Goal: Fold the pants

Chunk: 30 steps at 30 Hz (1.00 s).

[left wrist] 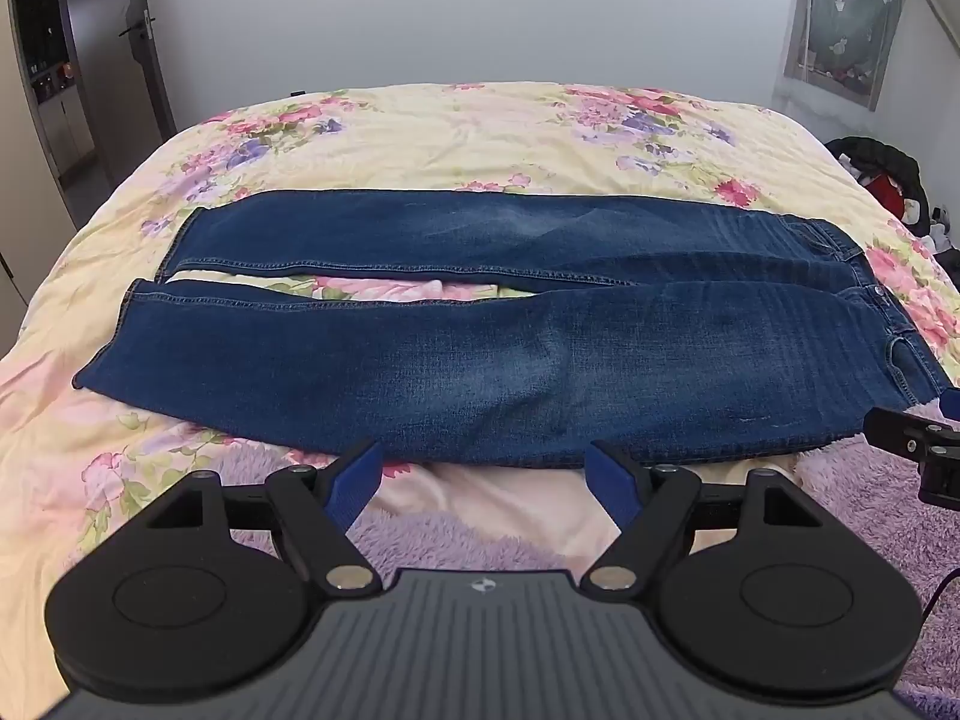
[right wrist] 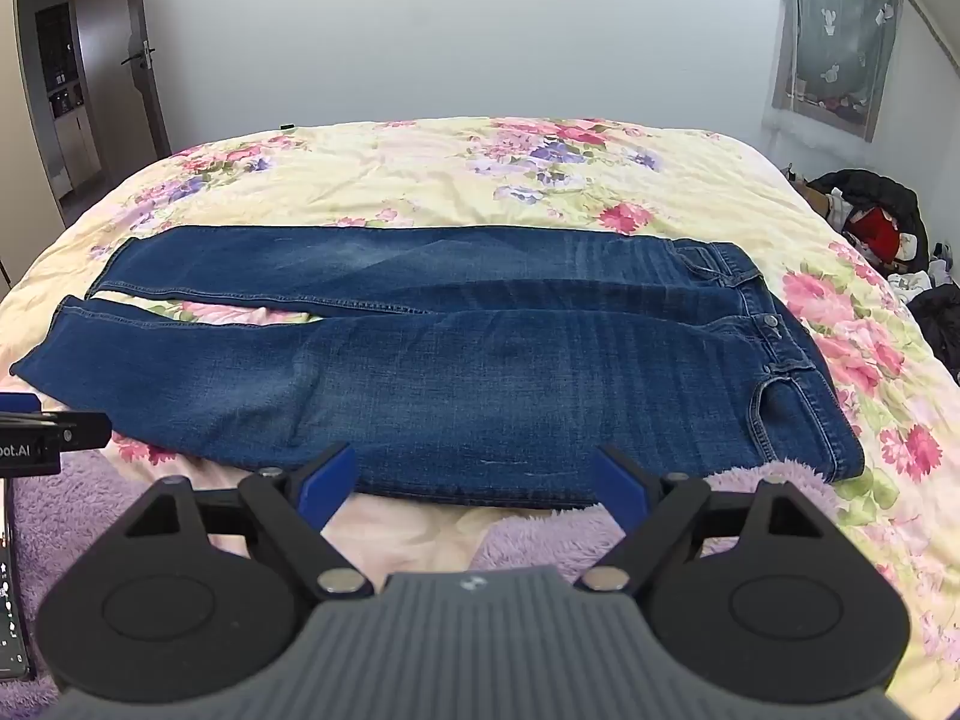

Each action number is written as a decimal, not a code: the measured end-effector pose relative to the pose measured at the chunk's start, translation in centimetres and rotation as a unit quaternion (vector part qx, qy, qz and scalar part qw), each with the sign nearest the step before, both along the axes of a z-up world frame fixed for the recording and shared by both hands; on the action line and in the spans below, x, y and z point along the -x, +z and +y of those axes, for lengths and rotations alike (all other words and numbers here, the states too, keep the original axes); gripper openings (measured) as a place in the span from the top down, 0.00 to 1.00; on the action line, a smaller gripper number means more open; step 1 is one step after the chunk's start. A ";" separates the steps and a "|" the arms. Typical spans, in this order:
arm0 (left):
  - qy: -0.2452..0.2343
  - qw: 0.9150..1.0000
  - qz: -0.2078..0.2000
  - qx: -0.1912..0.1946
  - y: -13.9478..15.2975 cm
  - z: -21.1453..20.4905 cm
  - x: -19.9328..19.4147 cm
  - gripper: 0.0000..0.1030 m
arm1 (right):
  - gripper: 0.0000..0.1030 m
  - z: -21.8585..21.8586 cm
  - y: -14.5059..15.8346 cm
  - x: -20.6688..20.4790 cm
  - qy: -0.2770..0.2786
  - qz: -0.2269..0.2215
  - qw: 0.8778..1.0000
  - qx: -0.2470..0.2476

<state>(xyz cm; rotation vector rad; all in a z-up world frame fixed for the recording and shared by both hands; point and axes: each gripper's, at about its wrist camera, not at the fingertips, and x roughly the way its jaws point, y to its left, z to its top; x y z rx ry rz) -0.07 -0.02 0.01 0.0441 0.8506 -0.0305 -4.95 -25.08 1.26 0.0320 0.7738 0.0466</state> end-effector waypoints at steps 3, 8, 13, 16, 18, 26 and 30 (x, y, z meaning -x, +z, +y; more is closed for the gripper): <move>0.000 1.000 -0.001 0.000 0.0 0.0 0.0 0.12 | 0.21 0.1 0.0 0.0 0.000 0.000 1.000 0.001; -0.001 1.000 -0.001 -0.001 0.0 -0.3 0.1 0.13 | 0.21 -0.4 0.3 0.1 -0.004 -0.001 1.000 0.002; -0.001 1.000 0.000 0.002 0.1 0.2 0.3 0.13 | 0.21 -0.1 0.2 0.2 -0.006 -0.002 1.000 0.005; -0.002 1.000 0.000 0.003 0.2 0.1 0.2 0.12 | 0.20 0.0 0.3 0.2 -0.006 -0.003 1.000 0.007; -0.002 1.000 0.000 0.002 0.2 0.1 0.3 0.12 | 0.21 0.0 0.3 0.2 -0.006 -0.002 1.000 0.007; 0.000 1.000 -0.001 0.003 0.2 0.1 0.2 0.13 | 0.21 0.1 0.3 0.2 -0.007 -0.003 1.000 0.008; -0.001 1.000 -0.002 0.005 0.3 0.1 0.2 0.12 | 0.21 0.1 0.3 0.2 -0.007 -0.003 1.000 0.008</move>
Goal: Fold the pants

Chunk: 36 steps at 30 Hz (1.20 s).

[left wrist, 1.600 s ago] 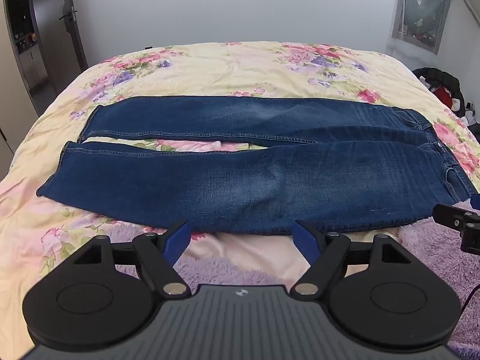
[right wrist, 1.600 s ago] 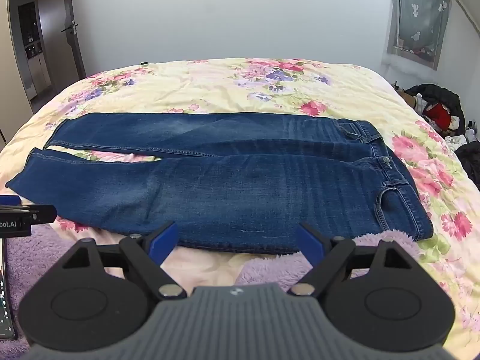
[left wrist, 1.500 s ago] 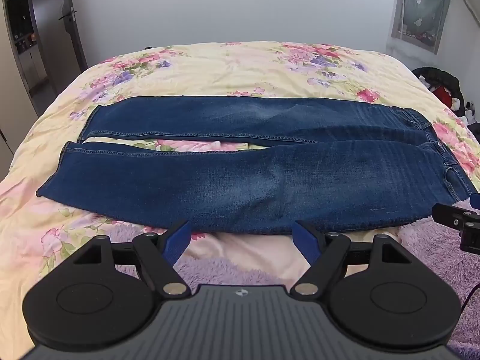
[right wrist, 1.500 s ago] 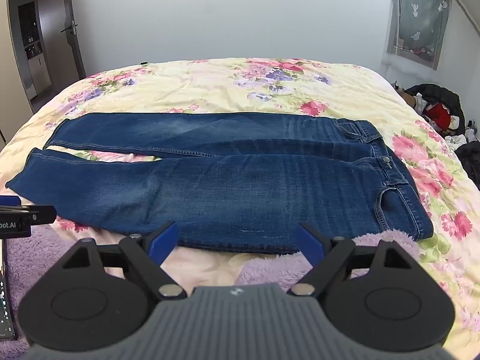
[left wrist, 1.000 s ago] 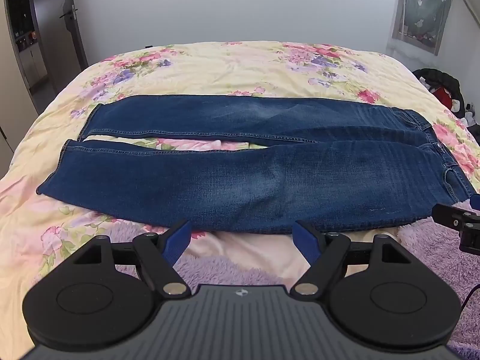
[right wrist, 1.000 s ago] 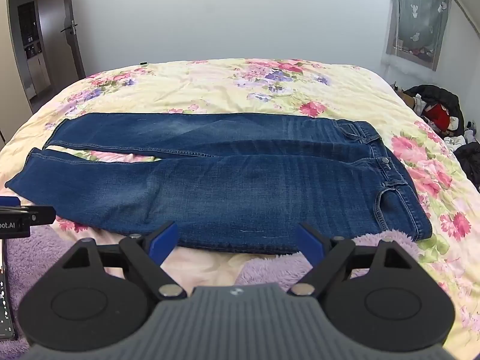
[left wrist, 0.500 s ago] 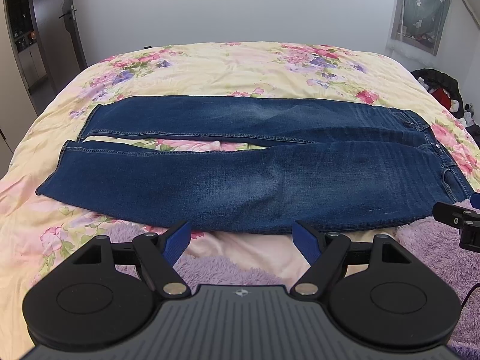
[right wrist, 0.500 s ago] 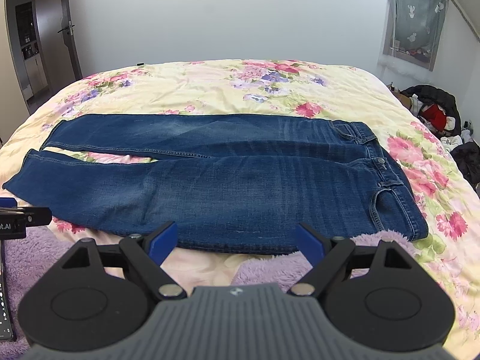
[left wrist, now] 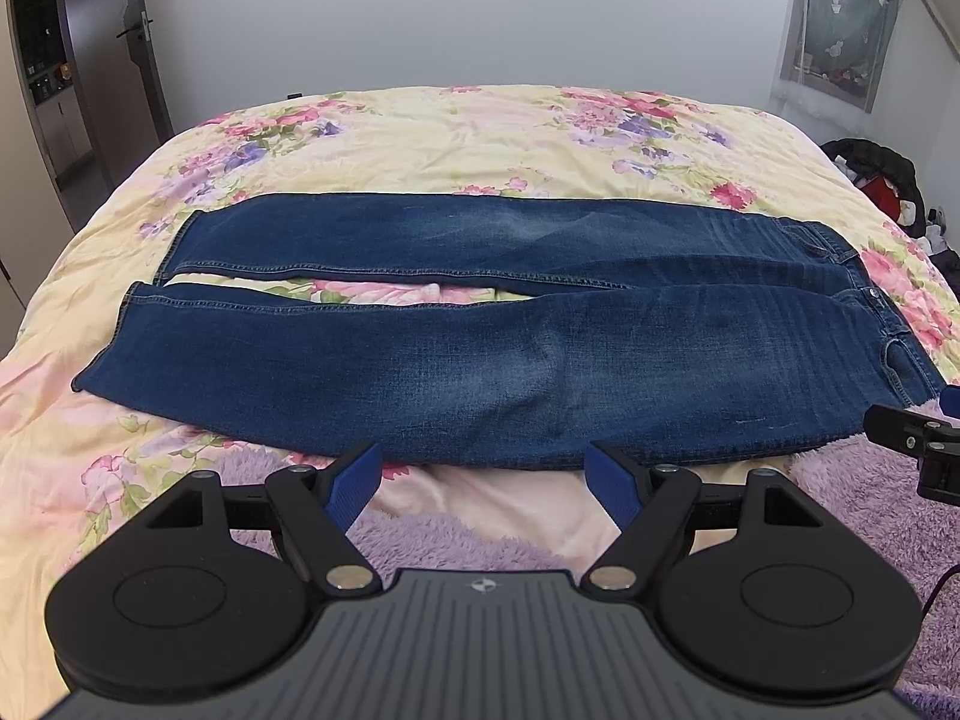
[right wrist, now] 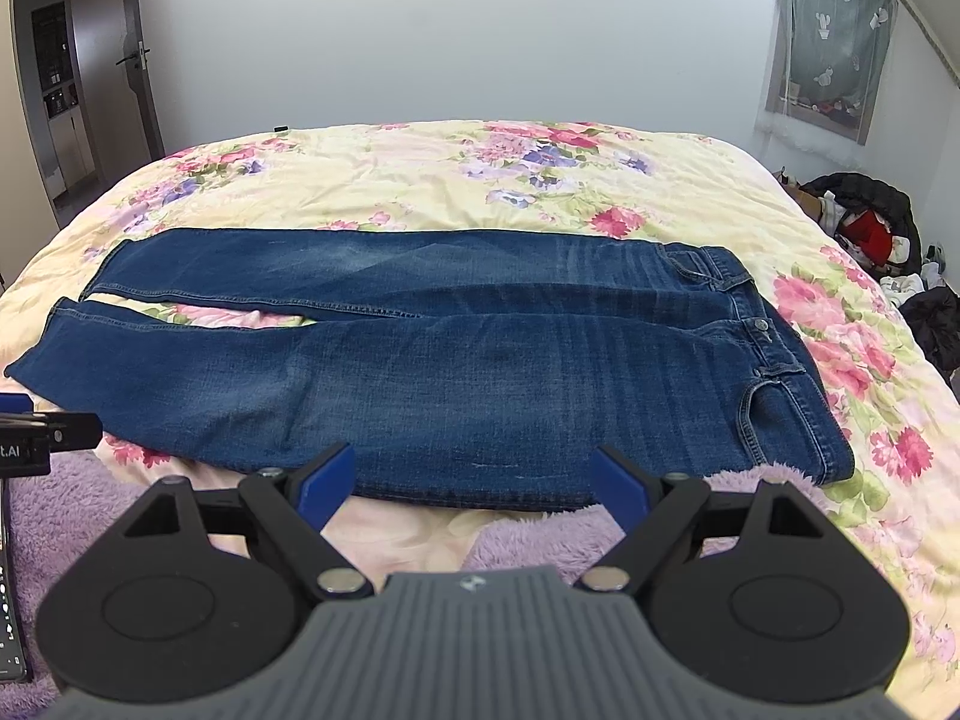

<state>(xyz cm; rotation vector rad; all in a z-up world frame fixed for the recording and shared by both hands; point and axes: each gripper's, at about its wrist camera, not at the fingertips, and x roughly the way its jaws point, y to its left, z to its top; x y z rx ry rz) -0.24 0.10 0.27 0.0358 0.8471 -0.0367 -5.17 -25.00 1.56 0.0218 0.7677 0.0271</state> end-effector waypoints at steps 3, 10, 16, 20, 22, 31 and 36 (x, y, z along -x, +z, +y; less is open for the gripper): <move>0.000 1.000 0.000 0.000 0.0 0.0 0.0 0.12 | 0.21 0.0 0.0 0.0 -0.001 0.000 1.000 0.000; 0.000 1.000 -0.001 0.000 0.0 0.0 0.0 0.12 | 0.21 0.1 0.1 0.1 0.000 -0.001 1.000 0.000; -0.001 1.000 0.000 -0.001 0.0 0.0 0.0 0.12 | 0.21 0.2 0.1 0.2 0.000 -0.001 1.000 -0.001; -0.003 1.000 0.000 -0.001 -0.1 -0.3 0.1 0.12 | 0.21 0.2 0.2 0.2 0.000 -0.001 1.000 -0.001; -0.005 1.000 0.000 -0.002 -0.1 -0.5 0.1 0.12 | 0.21 0.2 0.2 0.2 0.001 -0.001 1.000 -0.001; -0.014 1.000 0.001 -0.002 -0.1 -1.1 0.3 0.13 | 0.21 0.4 0.4 0.2 0.005 -0.001 1.000 -0.002; -0.018 1.000 0.001 -0.001 -0.1 -1.2 0.5 0.12 | 0.21 0.6 0.4 0.3 0.006 -0.001 1.000 -0.002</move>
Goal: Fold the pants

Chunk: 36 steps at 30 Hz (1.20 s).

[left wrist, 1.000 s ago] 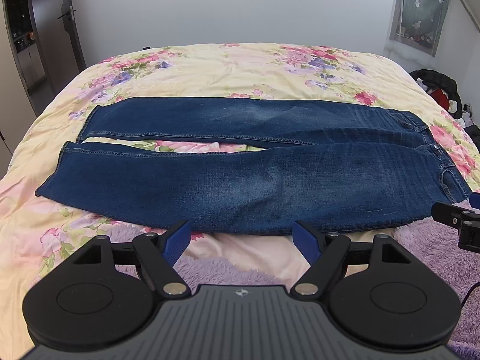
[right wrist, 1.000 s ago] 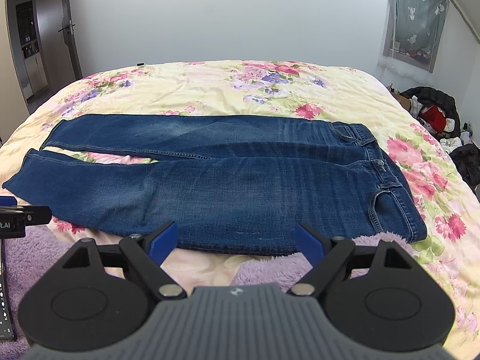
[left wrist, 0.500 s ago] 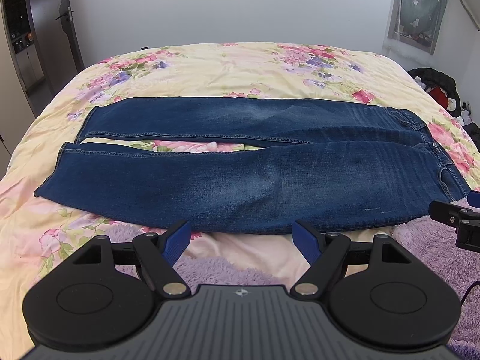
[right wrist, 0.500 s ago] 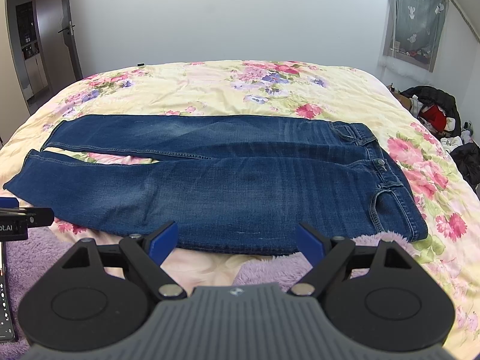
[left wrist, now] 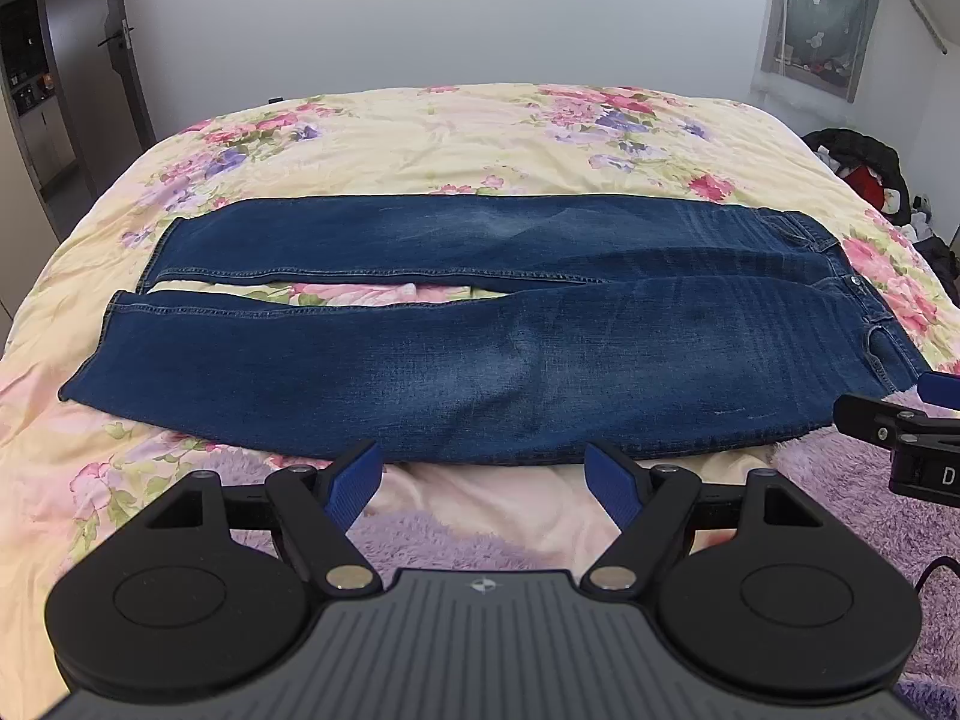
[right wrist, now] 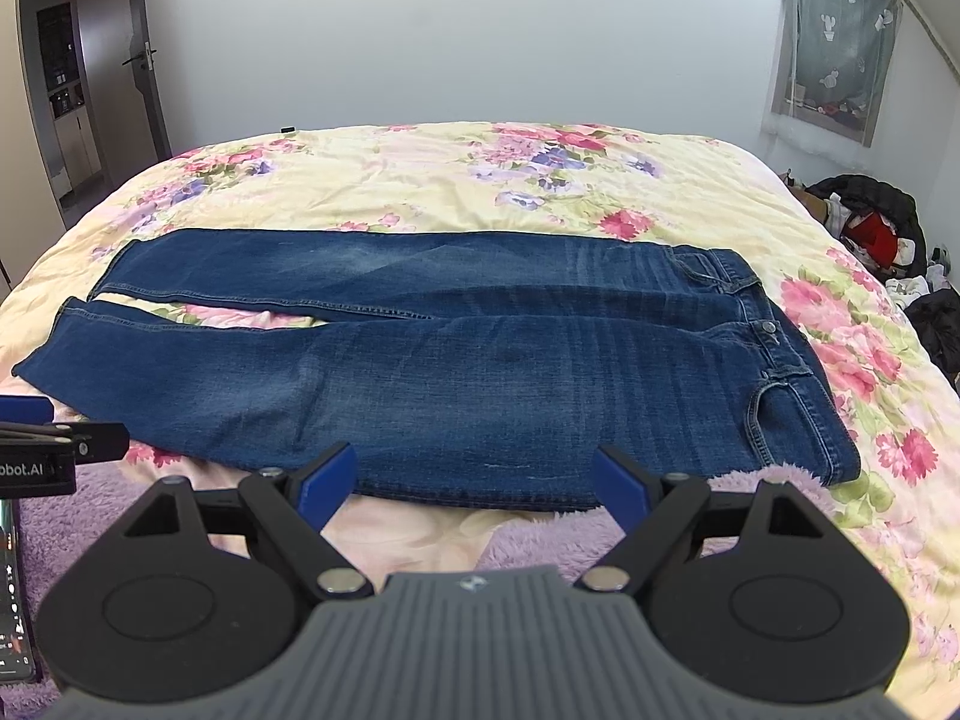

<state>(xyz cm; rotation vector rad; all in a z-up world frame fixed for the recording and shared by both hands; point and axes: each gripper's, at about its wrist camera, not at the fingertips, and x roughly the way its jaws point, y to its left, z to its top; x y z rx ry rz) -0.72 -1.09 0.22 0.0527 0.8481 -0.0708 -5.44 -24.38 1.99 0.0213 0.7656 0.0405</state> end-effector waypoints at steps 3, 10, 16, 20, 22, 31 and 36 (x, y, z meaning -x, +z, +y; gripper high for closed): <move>0.000 1.000 0.000 0.000 0.0 -0.1 0.0 0.13 | 0.21 0.0 0.0 0.1 0.001 0.000 1.000 0.000; -0.001 1.000 0.001 0.001 0.0 -0.1 0.1 0.12 | 0.21 0.1 0.0 0.1 0.001 0.000 1.000 0.000; -0.002 1.000 0.001 0.001 0.0 -0.3 0.1 0.13 | 0.21 0.6 0.1 0.1 0.005 0.002 1.000 0.000; -0.003 1.000 0.000 0.004 0.1 0.0 0.2 0.12 | 0.21 0.7 0.1 0.2 0.006 0.001 1.000 0.000; -0.006 1.000 -0.001 0.004 0.3 0.3 0.2 0.13 | 0.21 0.6 0.1 0.2 0.008 -0.001 1.000 0.002; 0.010 0.997 -0.038 -0.072 3.4 6.7 -1.4 0.29 | 0.21 -4.4 -0.3 -1.9 0.019 -0.044 0.999 0.017; 0.012 0.993 -0.019 -0.113 3.1 10.8 -2.7 0.36 | 0.21 -9.8 -1.6 -4.7 -0.011 -0.034 0.998 0.055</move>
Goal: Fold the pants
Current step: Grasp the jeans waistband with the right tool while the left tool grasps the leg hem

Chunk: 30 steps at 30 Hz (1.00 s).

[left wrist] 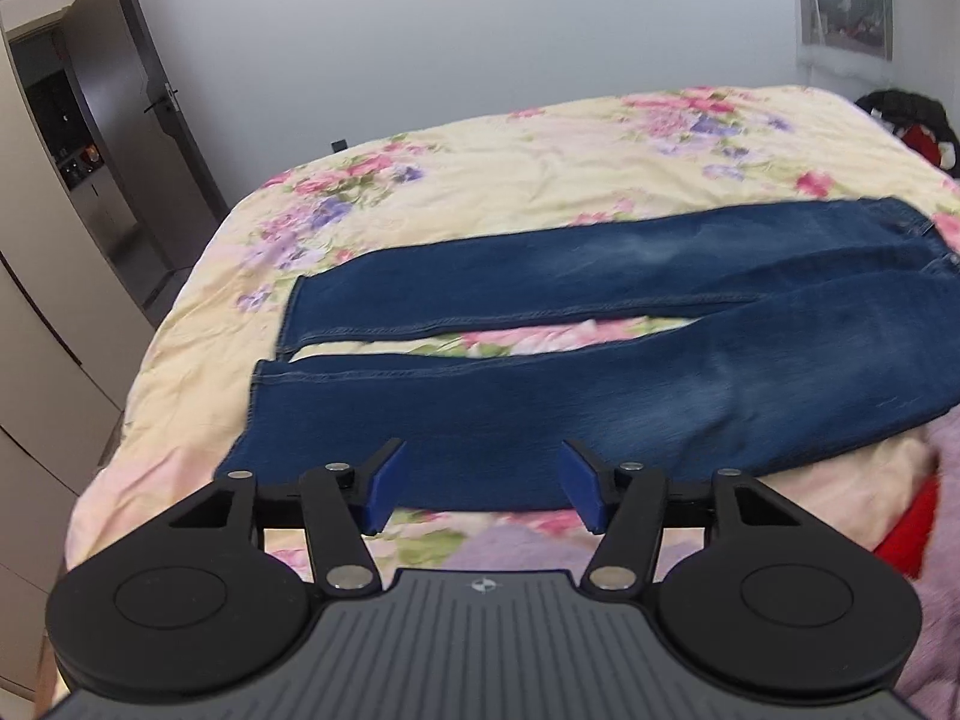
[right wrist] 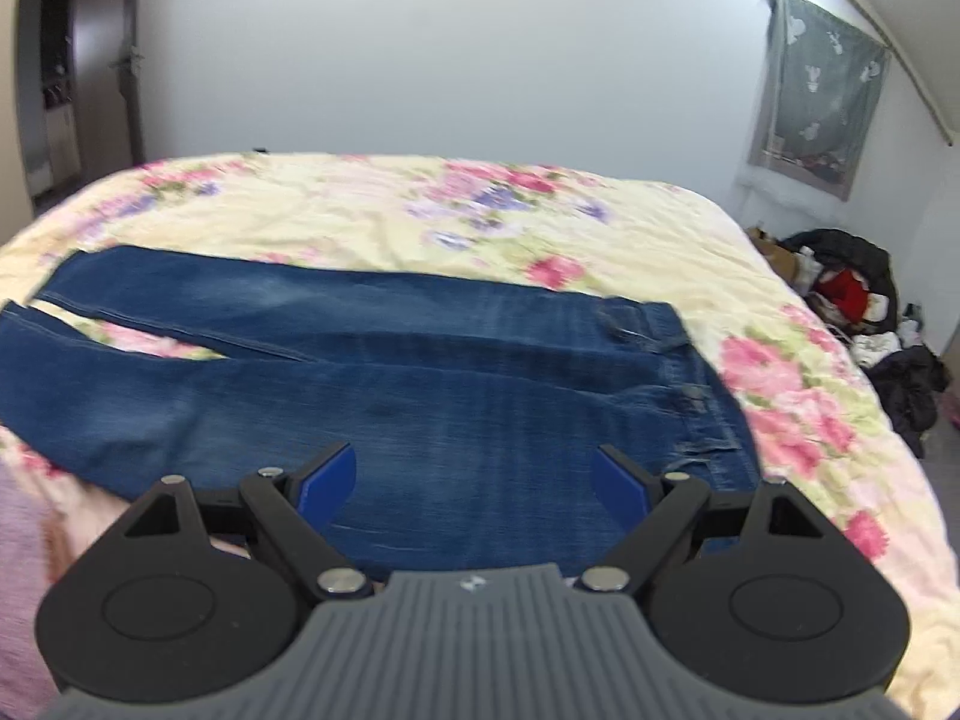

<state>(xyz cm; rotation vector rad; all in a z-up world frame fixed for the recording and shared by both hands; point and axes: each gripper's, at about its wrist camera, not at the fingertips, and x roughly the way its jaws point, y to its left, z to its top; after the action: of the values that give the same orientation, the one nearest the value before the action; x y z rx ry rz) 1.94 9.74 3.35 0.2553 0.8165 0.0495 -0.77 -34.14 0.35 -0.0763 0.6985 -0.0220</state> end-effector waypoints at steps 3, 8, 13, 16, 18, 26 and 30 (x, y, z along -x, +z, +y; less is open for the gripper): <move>-0.006 0.999 0.005 -0.031 -0.8 1.9 -0.8 0.37 | 0.22 -3.2 -0.9 -1.5 -0.010 0.018 1.000 0.016; -0.043 0.996 0.004 -0.075 -3.0 5.3 -2.6 0.38 | 0.33 -8.2 -2.4 -4.0 0.000 0.041 0.998 0.045; -0.074 0.985 0.035 -0.153 -7.7 7.7 -5.6 0.47 | 0.45 -11.9 -5.1 -6.7 -0.015 0.077 0.994 0.073; -0.102 0.972 0.074 -0.200 -11.0 8.9 -7.1 0.52 | 0.54 -12.8 -6.9 -7.8 -0.013 0.099 0.989 0.106; -0.123 0.961 0.107 -0.225 -13.2 9.4 -7.8 0.52 | 0.63 -13.4 -8.0 -8.3 -0.014 0.119 0.986 0.114; -0.221 0.906 0.163 -0.322 -20.1 8.5 -8.0 0.42 | 0.67 -14.7 -10.5 -9.0 0.002 0.189 0.975 0.120; -0.200 0.905 0.161 -0.339 -21.8 7.8 -8.4 0.42 | 0.67 -14.7 -10.8 -8.7 0.025 0.203 0.970 0.132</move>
<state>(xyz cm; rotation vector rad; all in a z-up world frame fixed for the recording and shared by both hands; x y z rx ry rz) 10.34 17.50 -18.47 1.1111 1.0424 -0.1015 7.98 -48.86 -10.42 -0.3608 1.1011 -0.0514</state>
